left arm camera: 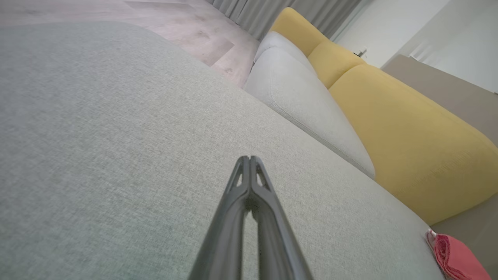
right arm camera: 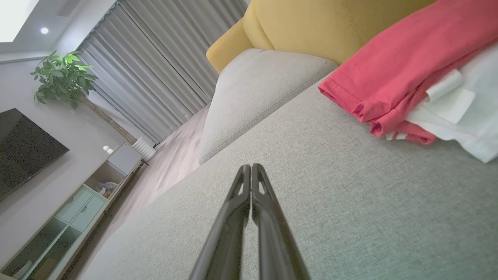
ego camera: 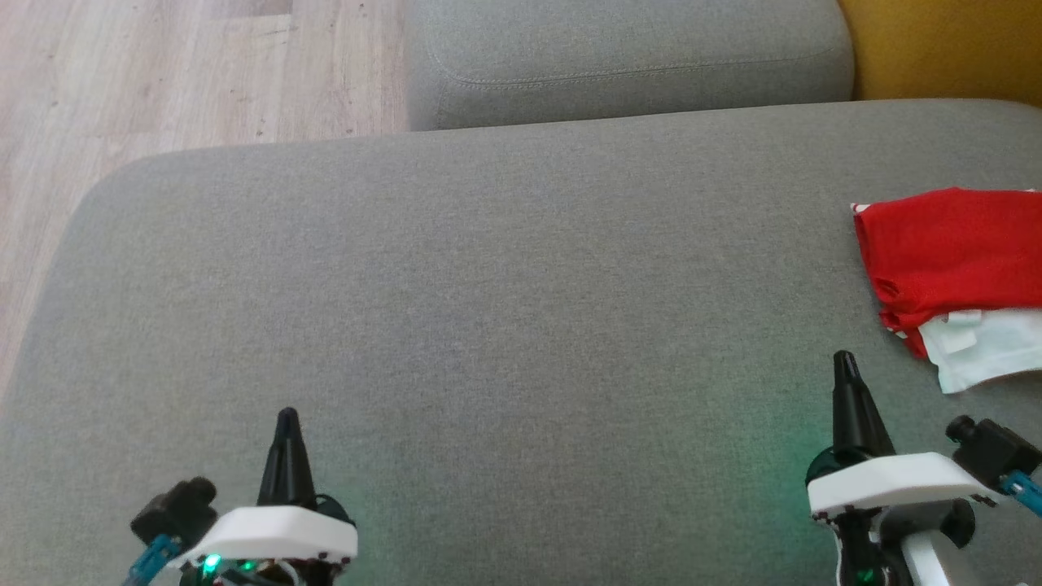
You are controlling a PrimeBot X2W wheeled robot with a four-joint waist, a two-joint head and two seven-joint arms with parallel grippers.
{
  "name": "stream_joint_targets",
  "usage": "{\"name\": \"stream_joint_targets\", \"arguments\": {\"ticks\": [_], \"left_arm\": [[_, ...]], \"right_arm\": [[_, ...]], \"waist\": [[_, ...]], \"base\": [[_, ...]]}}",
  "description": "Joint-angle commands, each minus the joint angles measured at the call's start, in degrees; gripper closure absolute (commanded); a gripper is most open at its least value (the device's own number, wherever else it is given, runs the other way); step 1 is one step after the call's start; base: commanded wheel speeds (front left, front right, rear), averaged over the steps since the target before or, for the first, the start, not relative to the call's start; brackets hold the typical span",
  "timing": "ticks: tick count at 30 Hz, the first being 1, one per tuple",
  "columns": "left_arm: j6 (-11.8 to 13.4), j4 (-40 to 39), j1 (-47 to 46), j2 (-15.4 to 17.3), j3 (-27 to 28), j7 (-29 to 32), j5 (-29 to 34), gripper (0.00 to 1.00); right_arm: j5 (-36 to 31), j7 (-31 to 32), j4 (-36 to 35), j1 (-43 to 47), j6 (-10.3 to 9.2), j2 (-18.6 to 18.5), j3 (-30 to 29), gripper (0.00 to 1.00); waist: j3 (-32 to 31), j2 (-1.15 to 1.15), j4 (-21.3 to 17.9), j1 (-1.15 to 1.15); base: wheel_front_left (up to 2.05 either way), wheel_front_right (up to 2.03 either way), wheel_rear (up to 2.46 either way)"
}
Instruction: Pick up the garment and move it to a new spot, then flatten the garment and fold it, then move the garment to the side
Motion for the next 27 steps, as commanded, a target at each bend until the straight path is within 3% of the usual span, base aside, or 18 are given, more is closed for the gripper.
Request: {"name": "stream_joint_targets", "arguments": {"ticks": [1,27], "left_arm": [[-0.4,-2.0,-3.1,0.4,1.5,0.2,-1.2,1.0],[-2.8,-2.7,-3.7,0.6,5.7,4.4,-16.8,1.0]], "right_arm": [[1.5,0.3,-2.1,-3.1,0.14,-0.9,0.0,1.0],[18.7,4.4,-2.9,-3.4,0.22,-1.1,-2.2,1.0]], "waist": [[0.0,0.0,0.0,0.0],[-0.1,0.0,0.3,0.0]], "base": [[0.0,0.0,0.0],[0.0,0.0,0.0]]}}
